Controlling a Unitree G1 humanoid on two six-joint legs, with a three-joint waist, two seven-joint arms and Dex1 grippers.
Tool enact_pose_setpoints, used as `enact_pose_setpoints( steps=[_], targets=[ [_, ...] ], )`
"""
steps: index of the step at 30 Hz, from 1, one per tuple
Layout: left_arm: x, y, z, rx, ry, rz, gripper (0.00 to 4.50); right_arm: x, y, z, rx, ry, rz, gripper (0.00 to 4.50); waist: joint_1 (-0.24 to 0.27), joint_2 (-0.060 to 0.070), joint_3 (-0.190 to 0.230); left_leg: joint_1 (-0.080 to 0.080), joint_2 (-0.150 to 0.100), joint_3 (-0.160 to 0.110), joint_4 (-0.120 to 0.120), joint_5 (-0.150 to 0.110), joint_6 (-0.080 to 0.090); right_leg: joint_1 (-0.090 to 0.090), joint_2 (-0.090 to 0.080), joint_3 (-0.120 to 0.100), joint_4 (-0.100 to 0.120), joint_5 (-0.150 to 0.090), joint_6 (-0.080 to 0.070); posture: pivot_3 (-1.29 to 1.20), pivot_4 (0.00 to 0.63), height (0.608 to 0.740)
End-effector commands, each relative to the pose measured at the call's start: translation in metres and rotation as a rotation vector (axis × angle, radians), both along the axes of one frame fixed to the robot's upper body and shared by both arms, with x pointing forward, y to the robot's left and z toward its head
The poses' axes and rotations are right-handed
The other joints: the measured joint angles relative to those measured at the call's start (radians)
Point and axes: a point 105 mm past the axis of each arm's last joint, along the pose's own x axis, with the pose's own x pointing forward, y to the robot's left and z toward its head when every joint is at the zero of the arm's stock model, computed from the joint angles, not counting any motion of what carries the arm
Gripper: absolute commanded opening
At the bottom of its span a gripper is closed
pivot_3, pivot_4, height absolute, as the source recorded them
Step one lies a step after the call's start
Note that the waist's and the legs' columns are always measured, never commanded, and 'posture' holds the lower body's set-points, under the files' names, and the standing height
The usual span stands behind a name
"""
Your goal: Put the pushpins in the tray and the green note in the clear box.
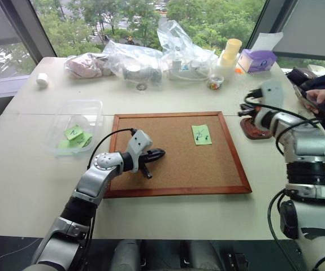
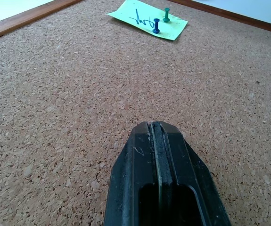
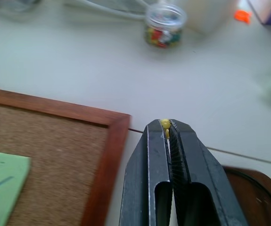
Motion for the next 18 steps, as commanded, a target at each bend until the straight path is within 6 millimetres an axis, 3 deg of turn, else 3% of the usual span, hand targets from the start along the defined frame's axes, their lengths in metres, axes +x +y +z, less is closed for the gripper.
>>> enact_pose_setpoints(
  steps=[1, 12, 15, 18],
  targets=[
    [-0.008, 0.008, -0.033, 0.075, 0.111, 0.013, 0.0, -0.001, -0.025, 0.002, 0.034, -0.026, -0.085, 0.04, -0.001, 0.002, -0.001, 0.0, 0.0, 0.0, 0.0, 0.0, 0.0, 0.0, 0.0, 0.0, 0.0, 0.0, 0.0, 0.0, 0.15, 0.74],
    [-0.008, 0.008, -0.033, 0.079, 0.106, 0.01, 0.0, 0.0, -0.031, -0.036, 0.105, 0.066, -0.1, 0.04, -0.001, 0.004, -0.002, 0.001, 0.0, 0.0, 0.0, 0.0, 0.0, 0.001, 0.0, 0.001, 0.0, 0.0, 0.0, 0.0, 0.15, 0.74],
    [-0.008, 0.01, -0.032, 0.079, 0.103, 0.017, 0.0, -0.002, -0.033, -0.048, 0.108, 0.094, -0.107, 0.92, -0.001, 0.004, -0.003, 0.001, 0.0, 0.0, 0.0, 0.0, 0.0, 0.001, 0.0, 0.001, 0.0, 0.0, 0.0, 0.0, 0.15, 0.74],
    [-0.009, 0.01, -0.032, 0.08, 0.102, 0.018, 0.0, -0.004, -0.037, -0.055, 0.108, 0.11, -0.123, 2.38, -0.002, 0.004, -0.003, 0.001, 0.0, 0.0, 0.0, 0.0, 0.0, 0.001, 0.0, 0.001, 0.0, 0.0, 0.0, 0.0, 0.15, 0.74]
  ],
)
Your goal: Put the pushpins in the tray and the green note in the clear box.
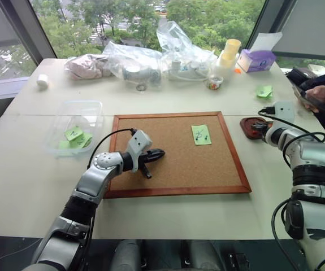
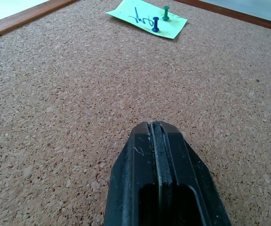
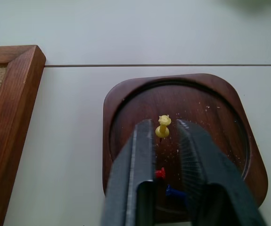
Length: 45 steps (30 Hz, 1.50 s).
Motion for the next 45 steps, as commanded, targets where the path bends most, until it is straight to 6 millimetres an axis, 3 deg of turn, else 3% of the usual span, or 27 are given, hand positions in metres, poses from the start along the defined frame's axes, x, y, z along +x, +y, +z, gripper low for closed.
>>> enact_pose_setpoints(
  steps=[1, 4, 12, 17, 21, 24, 27, 30, 38, 45],
  targets=[
    [-0.009, 0.011, -0.031, 0.074, 0.102, 0.022, 0.0, 0.0, -0.004, 0.004, -0.001, -0.03, -0.013, 2.9, -0.001, 0.0, 0.0, 0.0, 0.0, 0.0, 0.0, 0.0, 0.0, 0.0, 0.0, 0.0, 0.0, 0.0, 0.0, 0.0, 0.15, 0.74],
    [-0.01, 0.011, -0.031, 0.074, 0.102, 0.023, 0.0, 0.002, -0.002, 0.013, 0.003, -0.057, -0.002, 4.49, -0.002, 0.0, 0.0, 0.0, 0.0, 0.0, 0.0, 0.0, 0.0, 0.0, 0.0, 0.0, 0.0, 0.0, 0.0, 0.0, 0.15, 0.74],
    [-0.01, 0.008, -0.032, 0.071, 0.105, 0.017, 0.0, 0.003, 0.013, 0.054, 0.004, -0.171, 0.071, 4.49, -0.001, 0.0, 0.0, 0.0, 0.0, 0.0, 0.0, 0.0, 0.0, 0.0, 0.0, 0.0, 0.0, 0.0, 0.0, 0.0, 0.15, 0.74],
    [-0.01, 0.008, -0.032, 0.07, 0.106, 0.015, 0.0, -0.011, 0.067, 0.073, 0.015, -0.201, 0.327, 4.49, 0.001, 0.0, 0.0, 0.0, 0.001, -0.001, 0.0, 0.0, 0.0, 0.0, 0.0, 0.0, 0.0, 0.0, 0.0, 0.0, 0.15, 0.74],
    [-0.009, 0.008, -0.032, 0.07, 0.107, 0.015, 0.0, -0.036, 0.128, 0.06, 0.016, -0.165, 0.615, 4.49, 0.002, 0.0, 0.0, 0.0, 0.001, -0.002, 0.0, 0.0, 0.0, 0.0, 0.0, 0.0, 0.0, 0.0, 0.0, 0.0, 0.15, 0.74],
    [-0.009, 0.007, -0.032, 0.07, 0.106, 0.015, 0.0, -0.049, 0.148, 0.047, 0.006, -0.138, 0.71, 4.49, 0.002, 0.0, 0.0, 0.0, 0.001, -0.002, -0.001, 0.0, 0.001, 0.0, 0.0, 0.0, 0.0, 0.0, 0.0, 0.0, 0.15, 0.74],
    [-0.009, 0.007, -0.031, 0.069, 0.104, 0.016, 0.0, -0.049, 0.153, 0.037, -0.017, -0.117, 0.71, 3.72, 0.003, 0.0, 0.0, 0.0, 0.0, -0.002, 0.0, -0.001, 0.001, 0.0, -0.001, 0.0, 0.0, 0.0, 0.0, 0.0, 0.15, 0.74],
    [-0.009, 0.009, -0.031, 0.066, 0.106, 0.021, 0.0, -0.044, 0.152, 0.03, -0.034, -0.102, 0.68, 2.21, 0.003, 0.0, 0.0, 0.0, 0.0, -0.002, 0.0, -0.001, 0.001, 0.0, 0.0, 0.0, 0.0, 0.0, 0.0, 0.0, 0.15, 0.74],
    [-0.011, 0.012, -0.033, 0.071, 0.105, 0.031, 0.0, -0.036, 0.148, 0.012, -0.039, -0.067, 0.664, 2.21, 0.002, 0.0, 0.0, 0.0, 0.0, -0.002, 0.0, -0.001, 0.001, 0.0, 0.0, 0.0, -0.001, 0.0, 0.0, 0.0, 0.15, 0.74],
    [-0.011, 0.013, -0.033, 0.076, 0.103, 0.036, 0.0, -0.031, 0.146, 0.008, -0.038, -0.065, 0.658, 2.21, 0.001, 0.0, 0.0, 0.0, 0.0, -0.002, 0.0, -0.001, 0.001, 0.0, 0.0, 0.0, -0.001, 0.0, 0.0, 0.0, 0.15, 0.74]
  ],
)
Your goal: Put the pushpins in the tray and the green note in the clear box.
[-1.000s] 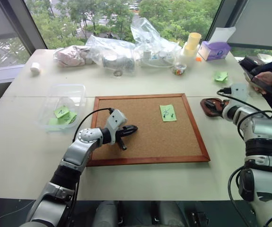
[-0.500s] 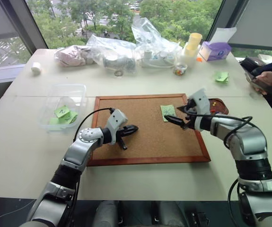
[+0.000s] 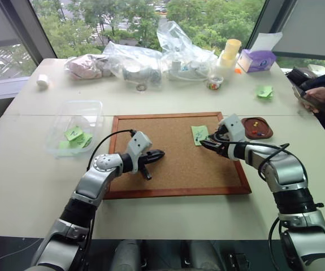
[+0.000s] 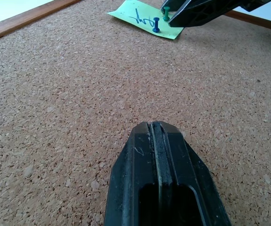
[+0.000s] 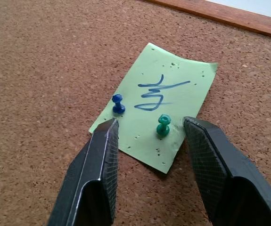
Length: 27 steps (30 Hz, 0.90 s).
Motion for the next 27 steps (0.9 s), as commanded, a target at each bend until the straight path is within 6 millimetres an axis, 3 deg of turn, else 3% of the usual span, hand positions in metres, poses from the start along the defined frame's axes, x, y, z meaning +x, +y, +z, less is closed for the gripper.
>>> enact_pose_setpoints(
  steps=[1, 3, 6, 10, 21, 24, 27],
  targets=[
    [-0.007, 0.012, -0.031, 0.076, 0.105, 0.027, 0.0, 0.005, 0.002, 0.013, 0.006, -0.054, 0.013, 1.95, 0.0, 0.0, 0.0, 0.0, 0.0, 0.0, 0.0, 0.0, 0.0, 0.0, 0.0, 0.0, 0.0, 0.0, 0.0, 0.0, 0.15, 0.74],
    [-0.007, 0.012, -0.03, 0.078, 0.103, 0.027, 0.0, 0.005, 0.003, 0.013, 0.009, -0.055, 0.016, 1.4, 0.0, 0.0, 0.0, 0.0, 0.0, 0.0, 0.0, 0.0, 0.0, 0.0, 0.0, 0.0, 0.0, 0.0, 0.0, 0.0, 0.15, 0.74],
    [-0.006, 0.013, -0.03, 0.078, 0.103, 0.03, 0.0, 0.005, 0.005, 0.014, 0.008, -0.063, 0.024, 0.02, 0.0, 0.0, 0.0, 0.0, 0.0, 0.0, 0.0, 0.0, 0.0, 0.0, 0.0, 0.0, 0.0, 0.0, 0.0, 0.0, 0.15, 0.74],
    [-0.007, 0.013, -0.03, 0.074, 0.112, 0.026, 0.0, 0.005, 0.004, 0.017, -0.031, -0.092, 0.032, 0.02, 0.0, 0.0, 0.0, 0.0, 0.0, 0.0, 0.0, 0.0, 0.0, 0.0, 0.0, 0.0, 0.0, 0.0, 0.0, 0.0, 0.15, 0.74],
    [-0.012, 0.015, -0.047, 0.116, 0.184, -0.012, 0.0, 0.0, -0.013, 0.077, -0.012, -0.239, 0.008, 0.02, 0.002, 0.0, 0.0, 0.0, 0.0, 0.0, 0.0, 0.0, 0.0, 0.0, 0.0, 0.0, 0.0, 0.0, 0.0, 0.0, 0.15, 0.74],
    [-0.013, 0.015, -0.048, 0.119, 0.185, -0.016, 0.0, 0.003, -0.023, 0.092, -0.013, -0.279, -0.038, 0.02, 0.002, 0.0, 0.0, 0.0, 0.0, 0.0, 0.0, 0.0, 0.0, 0.0, 0.0, 0.0, 0.0, 0.0, 0.0, 0.0, 0.15, 0.74],
    [-0.013, 0.015, -0.048, 0.119, 0.184, -0.018, 0.0, 0.016, -0.06, 0.111, -0.003, -0.34, -0.215, 0.02, 0.001, 0.0, 0.0, 0.0, 0.0, 0.0, 0.0, 0.0, 0.0, 0.0, 0.0, 0.0, 0.0, 0.0, 0.0, 0.0, 0.15, 0.74]
  ],
)
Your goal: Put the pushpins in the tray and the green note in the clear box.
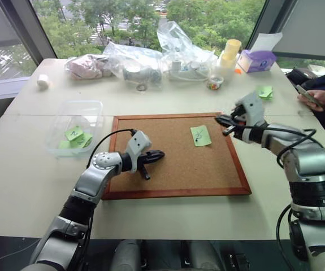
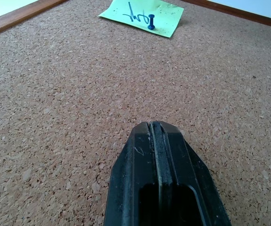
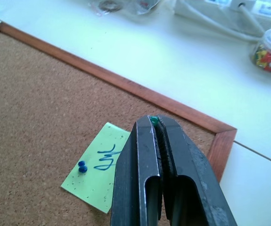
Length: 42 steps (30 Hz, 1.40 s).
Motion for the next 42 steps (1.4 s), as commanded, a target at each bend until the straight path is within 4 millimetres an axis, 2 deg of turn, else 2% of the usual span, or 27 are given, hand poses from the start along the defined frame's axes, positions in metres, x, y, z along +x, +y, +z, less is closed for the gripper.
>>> enact_pose_setpoints(
  steps=[1, 6, 9, 12, 17, 21, 29, 33, 37, 40, 41, 42],
  targets=[
    [-0.013, 0.014, -0.046, 0.106, 0.161, 0.022, 0.0, 0.013, -0.044, 0.04, 0.027, -0.132, -0.203, 0.02, 0.001, 0.0, 0.0, 0.0, 0.0, 0.0, 0.0, 0.0, 0.0, 0.0, 0.0, 0.0, 0.0, 0.0, 0.0, 0.0, 0.15, 0.74],
    [-0.013, 0.014, -0.046, 0.102, 0.159, 0.023, 0.0, 0.022, -0.096, 0.056, 0.095, -0.177, -0.455, 0.02, 0.001, 0.0, 0.0, 0.0, 0.0, 0.0, 0.0, 0.0, 0.0, 0.0, 0.0, 0.0, 0.0, 0.0, 0.0, 0.0, 0.15, 0.74],
    [-0.013, 0.014, -0.044, 0.097, 0.154, 0.027, 0.0, 0.022, -0.127, 0.035, 0.075, -0.134, -0.585, 0.02, 0.0, 0.0, 0.0, 0.0, 0.0, 0.001, 0.0, 0.0, 0.0, 0.0, 0.0, 0.0, 0.0, 0.0, 0.0, 0.0, 0.15, 0.74],
    [-0.013, 0.015, -0.043, 0.095, 0.15, 0.03, 0.0, 0.021, -0.142, 0.016, 0.078, -0.089, -0.642, 0.02, -0.001, 0.0, 0.0, 0.0, 0.0, 0.001, 0.0, 0.0, 0.0, 0.0, 0.0, 0.0, 0.0, 0.0, 0.0, 0.0, 0.15, 0.74],
    [-0.013, 0.016, -0.042, 0.098, 0.146, 0.032, 0.0, 0.022, -0.146, 0.0, 0.117, -0.05, -0.656, 0.02, -0.004, 0.001, -0.001, 0.0, 0.0, 0.002, 0.0, 0.0, 0.0, 0.0, 0.0, 0.0, 0.0, 0.0, 0.0, 0.0, 0.15, 0.74],
    [-0.012, 0.017, -0.039, 0.09, 0.131, 0.043, 0.0, 0.022, -0.148, -0.021, 0.1, -0.005, -0.679, 0.02, -0.004, 0.001, -0.001, 0.0, 0.0, 0.002, 0.0, 0.0, 0.0, 0.0, 0.0, 0.0, 0.0, 0.0, 0.0, 0.0, 0.15, 0.74],
    [-0.013, 0.025, -0.037, 0.095, 0.133, 0.064, 0.0, 0.017, -0.135, -0.092, 0.152, 0.187, -0.672, 0.02, -0.012, 0.0, -0.002, 0.001, 0.0, 0.002, 0.0, 0.0, 0.0, 0.001, 0.001, 0.001, 0.0, 0.0, 0.0, 0.0, 0.15, 0.74],
    [-0.012, 0.028, -0.036, 0.096, 0.127, 0.078, 0.0, 0.015, -0.136, -0.097, 0.147, 0.19, -0.675, 0.02, -0.022, -0.001, -0.004, 0.003, 0.001, 0.001, -0.001, 0.0, -0.001, 0.003, 0.001, 0.0, 0.0, 0.0, 0.0, 0.0, 0.15, 0.74],
    [-0.011, 0.027, -0.036, 0.093, 0.125, 0.082, 0.0, 0.018, -0.134, -0.086, 0.155, 0.156, -0.653, 0.02, -0.024, -0.001, -0.004, 0.003, 0.001, 0.0, 0.0, 0.0, -0.001, 0.004, 0.001, 0.0, -0.001, 0.0, 0.0, 0.0, 0.15, 0.74],
    [-0.011, 0.024, -0.035, 0.088, 0.125, 0.078, 0.0, 0.022, -0.132, -0.074, 0.166, 0.12, -0.638, 0.83, -0.024, 0.0, -0.004, 0.003, 0.001, 0.0, -0.001, 0.0, -0.001, 0.004, 0.001, 0.0, -0.001, 0.0, 0.0, 0.0, 0.15, 0.74],
    [-0.011, 0.024, -0.035, 0.087, 0.125, 0.077, 0.0, 0.023, -0.133, -0.071, 0.168, 0.112, -0.64, 1.42, -0.025, 0.001, -0.005, 0.003, 0.001, 0.0, -0.001, 0.0, -0.001, 0.004, 0.001, 0.0, -0.001, 0.0, 0.0, 0.0, 0.15, 0.74],
    [-0.011, 0.023, -0.035, 0.086, 0.126, 0.076, 0.0, 0.024, -0.134, -0.065, 0.171, 0.086, -0.647, 1.82, -0.025, 0.0, -0.005, 0.003, 0.001, 0.0, -0.001, 0.0, -0.001, 0.004, 0.001, 0.001, -0.001, 0.0, 0.0, 0.0, 0.15, 0.74]
  ],
)
